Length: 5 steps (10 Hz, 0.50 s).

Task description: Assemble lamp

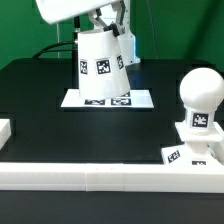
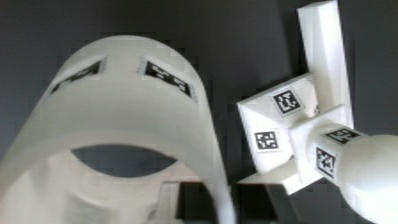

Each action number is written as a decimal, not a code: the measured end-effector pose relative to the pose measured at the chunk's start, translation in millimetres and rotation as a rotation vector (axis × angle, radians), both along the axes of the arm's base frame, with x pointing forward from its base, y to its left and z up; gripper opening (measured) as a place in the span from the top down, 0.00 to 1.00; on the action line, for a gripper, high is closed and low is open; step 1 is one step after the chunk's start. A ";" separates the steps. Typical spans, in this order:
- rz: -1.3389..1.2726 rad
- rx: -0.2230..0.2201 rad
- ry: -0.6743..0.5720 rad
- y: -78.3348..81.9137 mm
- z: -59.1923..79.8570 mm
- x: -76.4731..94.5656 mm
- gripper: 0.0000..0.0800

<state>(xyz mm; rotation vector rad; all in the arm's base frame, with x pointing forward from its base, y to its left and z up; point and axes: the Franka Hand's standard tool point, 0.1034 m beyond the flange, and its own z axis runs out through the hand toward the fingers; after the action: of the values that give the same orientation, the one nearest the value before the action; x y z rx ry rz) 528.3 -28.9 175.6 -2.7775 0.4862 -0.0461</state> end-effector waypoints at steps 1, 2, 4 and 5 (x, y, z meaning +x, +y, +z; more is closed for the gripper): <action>0.000 0.000 0.001 0.1 -0.3 -0.1 0.94; -0.018 0.003 0.009 4.0 2.4 1.0 0.94; -0.032 0.019 -0.005 39.3 31.7 15.8 0.94; -0.057 0.028 -0.004 53.1 41.2 23.0 0.94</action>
Offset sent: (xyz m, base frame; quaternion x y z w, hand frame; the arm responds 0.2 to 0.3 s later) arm 0.0276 0.0609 0.0513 -0.0052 0.0029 0.0079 1.0000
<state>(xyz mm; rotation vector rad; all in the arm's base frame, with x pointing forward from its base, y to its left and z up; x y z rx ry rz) 551.3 24.1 216.8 -2.7351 0.5613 -0.0573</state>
